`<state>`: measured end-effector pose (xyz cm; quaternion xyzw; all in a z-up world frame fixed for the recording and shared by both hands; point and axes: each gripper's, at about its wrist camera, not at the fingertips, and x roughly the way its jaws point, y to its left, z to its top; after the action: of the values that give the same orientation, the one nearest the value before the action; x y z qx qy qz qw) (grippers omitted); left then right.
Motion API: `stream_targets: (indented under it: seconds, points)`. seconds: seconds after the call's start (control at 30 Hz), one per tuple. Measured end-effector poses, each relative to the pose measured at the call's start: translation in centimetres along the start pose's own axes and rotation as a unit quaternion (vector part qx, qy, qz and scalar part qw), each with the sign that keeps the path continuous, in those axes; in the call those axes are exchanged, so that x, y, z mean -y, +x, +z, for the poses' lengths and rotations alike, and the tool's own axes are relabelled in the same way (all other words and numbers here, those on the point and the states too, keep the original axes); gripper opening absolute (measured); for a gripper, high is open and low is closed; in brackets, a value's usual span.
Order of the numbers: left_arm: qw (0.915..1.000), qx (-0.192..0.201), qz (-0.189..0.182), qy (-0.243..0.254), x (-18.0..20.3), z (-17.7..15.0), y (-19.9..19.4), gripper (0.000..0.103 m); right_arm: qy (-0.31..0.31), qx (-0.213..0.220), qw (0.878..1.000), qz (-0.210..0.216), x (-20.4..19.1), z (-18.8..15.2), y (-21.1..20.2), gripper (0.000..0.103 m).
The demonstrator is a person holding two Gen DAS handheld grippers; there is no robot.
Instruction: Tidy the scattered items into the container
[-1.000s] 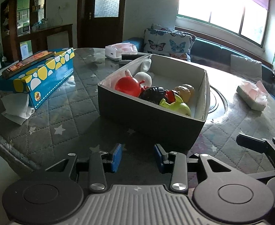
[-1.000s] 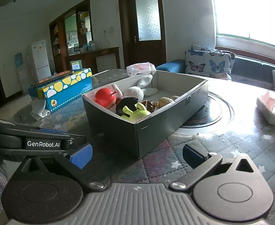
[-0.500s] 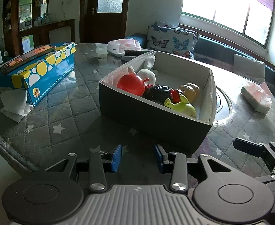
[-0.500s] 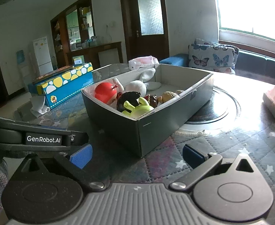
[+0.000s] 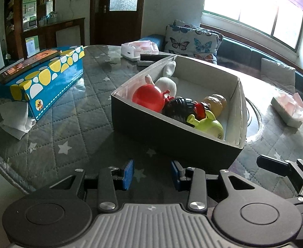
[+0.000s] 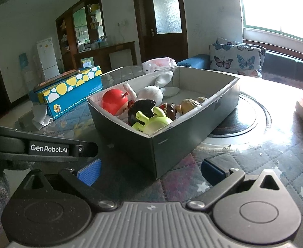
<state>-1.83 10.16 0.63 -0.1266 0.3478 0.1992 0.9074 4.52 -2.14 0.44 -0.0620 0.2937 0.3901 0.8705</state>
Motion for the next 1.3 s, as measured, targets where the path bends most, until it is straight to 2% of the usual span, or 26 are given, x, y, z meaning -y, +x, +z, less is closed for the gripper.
stream_targets:
  seconds: [1.3]
  points:
    - [0.9995, -0.029, 0.015, 0.004, 0.2, 1.7, 2.4, 0.04, 0.02, -0.023, 1.0, 0.004, 0.9, 1.1, 2.3, 0.103]
